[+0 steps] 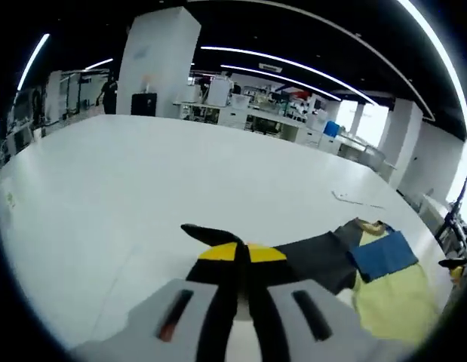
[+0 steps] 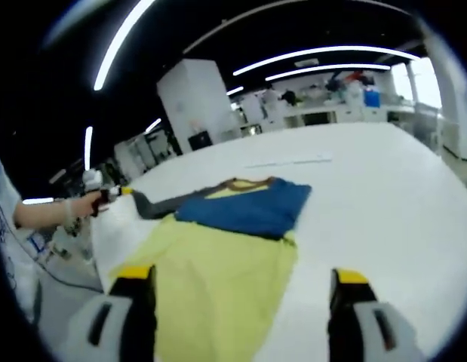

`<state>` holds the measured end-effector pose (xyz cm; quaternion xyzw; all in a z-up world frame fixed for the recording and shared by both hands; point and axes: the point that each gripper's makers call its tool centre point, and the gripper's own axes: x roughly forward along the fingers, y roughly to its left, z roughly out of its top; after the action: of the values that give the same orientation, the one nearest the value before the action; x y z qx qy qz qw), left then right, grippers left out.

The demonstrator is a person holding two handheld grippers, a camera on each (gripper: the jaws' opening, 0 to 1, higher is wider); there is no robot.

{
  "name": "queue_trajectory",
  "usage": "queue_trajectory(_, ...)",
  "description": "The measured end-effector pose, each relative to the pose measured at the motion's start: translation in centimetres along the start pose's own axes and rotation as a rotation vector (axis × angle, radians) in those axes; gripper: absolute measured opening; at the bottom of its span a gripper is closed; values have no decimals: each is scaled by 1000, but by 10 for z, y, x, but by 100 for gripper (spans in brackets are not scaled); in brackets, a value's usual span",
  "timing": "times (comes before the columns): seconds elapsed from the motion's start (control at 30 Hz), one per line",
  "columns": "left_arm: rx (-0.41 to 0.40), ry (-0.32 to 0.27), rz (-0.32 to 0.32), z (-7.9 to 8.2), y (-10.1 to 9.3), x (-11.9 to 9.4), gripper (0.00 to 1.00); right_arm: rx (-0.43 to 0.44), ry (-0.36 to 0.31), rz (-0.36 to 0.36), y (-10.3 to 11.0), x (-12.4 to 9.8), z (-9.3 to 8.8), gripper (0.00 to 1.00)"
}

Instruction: Fold the garment on the visible template until the final outline fits inside the template.

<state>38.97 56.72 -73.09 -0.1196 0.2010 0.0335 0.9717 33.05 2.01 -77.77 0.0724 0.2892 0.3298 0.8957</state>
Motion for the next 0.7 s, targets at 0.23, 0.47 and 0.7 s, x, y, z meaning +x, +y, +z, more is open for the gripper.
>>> queue_trajectory(0.23,33,-10,-154,19,-72,17,0,7,15,-3,-2,-3,-10,96)
queue_trajectory(0.47,54,11,-280,20,-147,34,0,28,6,-11,-4,-6,-12,94)
queue_trajectory(0.7,63,40,-376,12,-204,48,0,49,-3,-7,-3,-8,-14,94)
